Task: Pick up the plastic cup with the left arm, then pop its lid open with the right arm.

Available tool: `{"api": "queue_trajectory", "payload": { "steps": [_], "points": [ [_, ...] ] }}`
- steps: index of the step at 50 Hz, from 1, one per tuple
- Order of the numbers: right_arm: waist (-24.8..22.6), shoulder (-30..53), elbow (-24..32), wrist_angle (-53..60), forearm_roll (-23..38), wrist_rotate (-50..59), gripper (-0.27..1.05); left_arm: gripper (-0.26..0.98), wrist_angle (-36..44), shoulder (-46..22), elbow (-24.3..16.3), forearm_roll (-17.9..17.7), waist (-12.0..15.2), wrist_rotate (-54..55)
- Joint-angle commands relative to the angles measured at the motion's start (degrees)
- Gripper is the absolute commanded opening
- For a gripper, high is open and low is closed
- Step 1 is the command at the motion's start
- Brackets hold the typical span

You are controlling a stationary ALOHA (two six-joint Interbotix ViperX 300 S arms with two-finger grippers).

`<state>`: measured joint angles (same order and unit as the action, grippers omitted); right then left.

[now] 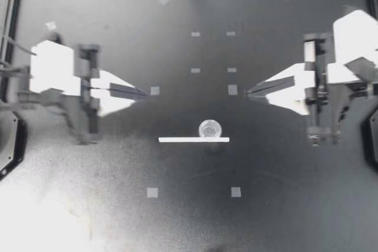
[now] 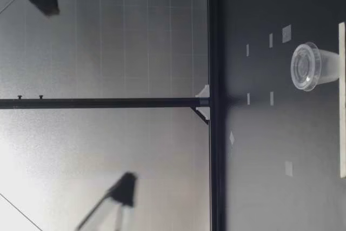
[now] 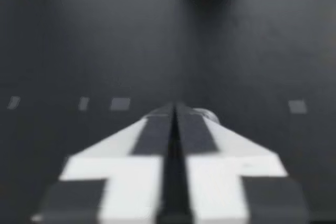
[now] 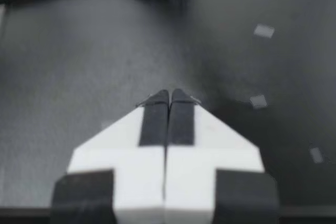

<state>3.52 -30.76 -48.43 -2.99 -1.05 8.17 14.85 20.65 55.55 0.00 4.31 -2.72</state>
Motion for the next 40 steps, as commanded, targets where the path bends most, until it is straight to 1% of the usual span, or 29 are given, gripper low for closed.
{"api": "queue_trajectory", "payload": {
  "steps": [1,4,6,7,14,25,33,40],
  "points": [
    [0.4,1.1,-0.6,3.3,-0.1,1.5,-0.26,0.38,4.6,-3.2,-0.4,0.1,-0.4,0.3],
    [0.4,2.5,-2.2,6.1,-0.1,4.0,-0.26,0.52,6.5,-5.8,-0.8,0.1,-0.5,0.8],
    [0.4,3.3,-2.9,7.5,-0.1,4.8,-0.26,0.58,7.6,-7.7,-1.1,0.1,-0.5,1.3],
    [0.3,4.0,-3.4,8.3,-0.1,5.4,-0.26,0.59,8.1,-8.4,-1.1,0.1,-0.5,1.5],
    [0.1,8.0,-4.2,9.8,0.1,6.2,-0.26,0.55,10.7,-13.8,-1.8,0.2,-0.5,1.9],
    [-1.4,18.7,-1.9,9.8,0.1,6.7,-0.26,0.54,11.5,-21.1,-3.7,0.2,-1.1,2.5],
    [-1.6,23.6,0.5,10.7,0.1,6.9,-0.26,0.54,11.5,-24.5,-5.0,0.4,-2.0,2.5],
    [-1.6,25.8,0.9,11.3,0.1,7.2,-0.26,0.54,11.6,-26.5,-6.2,0.6,-2.1,2.0]
  ]
}}
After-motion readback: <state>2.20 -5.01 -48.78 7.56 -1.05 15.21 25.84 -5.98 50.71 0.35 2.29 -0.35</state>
